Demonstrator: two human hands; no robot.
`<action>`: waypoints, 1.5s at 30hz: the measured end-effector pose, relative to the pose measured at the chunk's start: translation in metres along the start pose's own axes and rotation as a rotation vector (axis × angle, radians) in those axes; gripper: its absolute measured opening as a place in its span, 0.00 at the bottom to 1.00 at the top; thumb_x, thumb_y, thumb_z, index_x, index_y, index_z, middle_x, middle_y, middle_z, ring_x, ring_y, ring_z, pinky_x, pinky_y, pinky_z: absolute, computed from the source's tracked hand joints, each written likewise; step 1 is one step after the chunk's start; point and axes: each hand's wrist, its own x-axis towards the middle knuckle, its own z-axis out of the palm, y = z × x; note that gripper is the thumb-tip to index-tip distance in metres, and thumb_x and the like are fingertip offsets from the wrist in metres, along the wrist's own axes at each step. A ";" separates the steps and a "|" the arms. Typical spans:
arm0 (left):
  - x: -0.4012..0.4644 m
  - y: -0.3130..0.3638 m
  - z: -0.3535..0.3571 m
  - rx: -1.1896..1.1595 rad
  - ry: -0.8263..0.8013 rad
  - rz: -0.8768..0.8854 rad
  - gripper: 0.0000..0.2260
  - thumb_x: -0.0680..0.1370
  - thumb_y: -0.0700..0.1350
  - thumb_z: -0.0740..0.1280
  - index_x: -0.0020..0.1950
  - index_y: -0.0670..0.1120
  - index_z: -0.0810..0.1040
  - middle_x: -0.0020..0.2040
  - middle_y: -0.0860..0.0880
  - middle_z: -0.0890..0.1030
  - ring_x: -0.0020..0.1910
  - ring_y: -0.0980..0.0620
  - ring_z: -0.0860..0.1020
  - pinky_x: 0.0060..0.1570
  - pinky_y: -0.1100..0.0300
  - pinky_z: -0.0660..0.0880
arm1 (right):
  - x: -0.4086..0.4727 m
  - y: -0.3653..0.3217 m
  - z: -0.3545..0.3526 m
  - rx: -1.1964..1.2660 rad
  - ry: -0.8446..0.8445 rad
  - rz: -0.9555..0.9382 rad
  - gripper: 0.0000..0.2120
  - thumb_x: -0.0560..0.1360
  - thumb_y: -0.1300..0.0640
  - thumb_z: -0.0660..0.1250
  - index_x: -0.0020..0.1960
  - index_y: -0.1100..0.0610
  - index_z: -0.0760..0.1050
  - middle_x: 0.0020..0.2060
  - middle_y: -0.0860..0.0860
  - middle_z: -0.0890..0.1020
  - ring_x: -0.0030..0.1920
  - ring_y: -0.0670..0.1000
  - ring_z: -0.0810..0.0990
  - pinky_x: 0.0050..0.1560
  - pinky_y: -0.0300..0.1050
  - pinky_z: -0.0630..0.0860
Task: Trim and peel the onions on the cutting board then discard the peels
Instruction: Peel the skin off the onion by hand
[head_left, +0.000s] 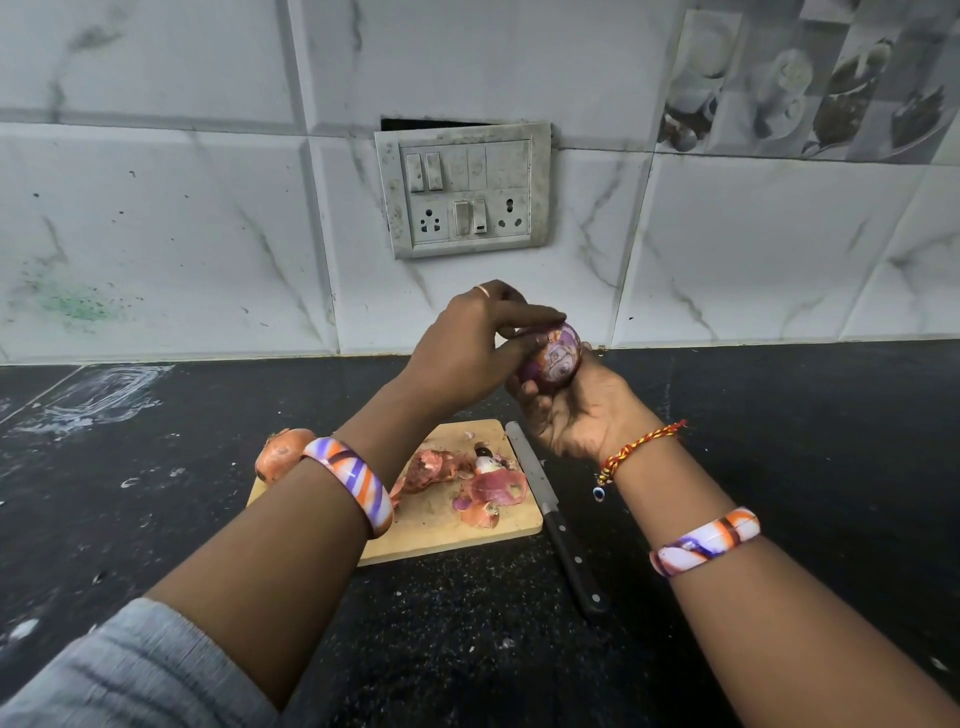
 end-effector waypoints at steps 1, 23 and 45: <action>0.000 0.001 -0.001 0.044 -0.008 0.024 0.11 0.74 0.47 0.66 0.55 0.52 0.81 0.46 0.51 0.74 0.43 0.54 0.74 0.41 0.58 0.74 | 0.000 0.000 0.000 -0.019 0.007 -0.001 0.41 0.77 0.34 0.48 0.25 0.63 0.78 0.24 0.56 0.79 0.17 0.46 0.73 0.15 0.30 0.67; 0.004 -0.004 -0.009 0.299 -0.159 0.121 0.06 0.72 0.35 0.67 0.47 0.37 0.81 0.46 0.40 0.79 0.46 0.43 0.76 0.48 0.51 0.72 | -0.004 0.011 0.003 -0.324 0.164 -0.033 0.39 0.72 0.28 0.49 0.34 0.64 0.75 0.20 0.55 0.77 0.16 0.46 0.73 0.16 0.30 0.66; -0.001 -0.008 -0.009 0.184 -0.086 -0.010 0.05 0.74 0.36 0.66 0.48 0.37 0.80 0.48 0.40 0.78 0.42 0.50 0.70 0.40 0.66 0.61 | -0.010 0.008 0.008 -0.490 0.243 -0.129 0.38 0.73 0.29 0.48 0.33 0.64 0.74 0.18 0.53 0.75 0.15 0.45 0.71 0.16 0.30 0.66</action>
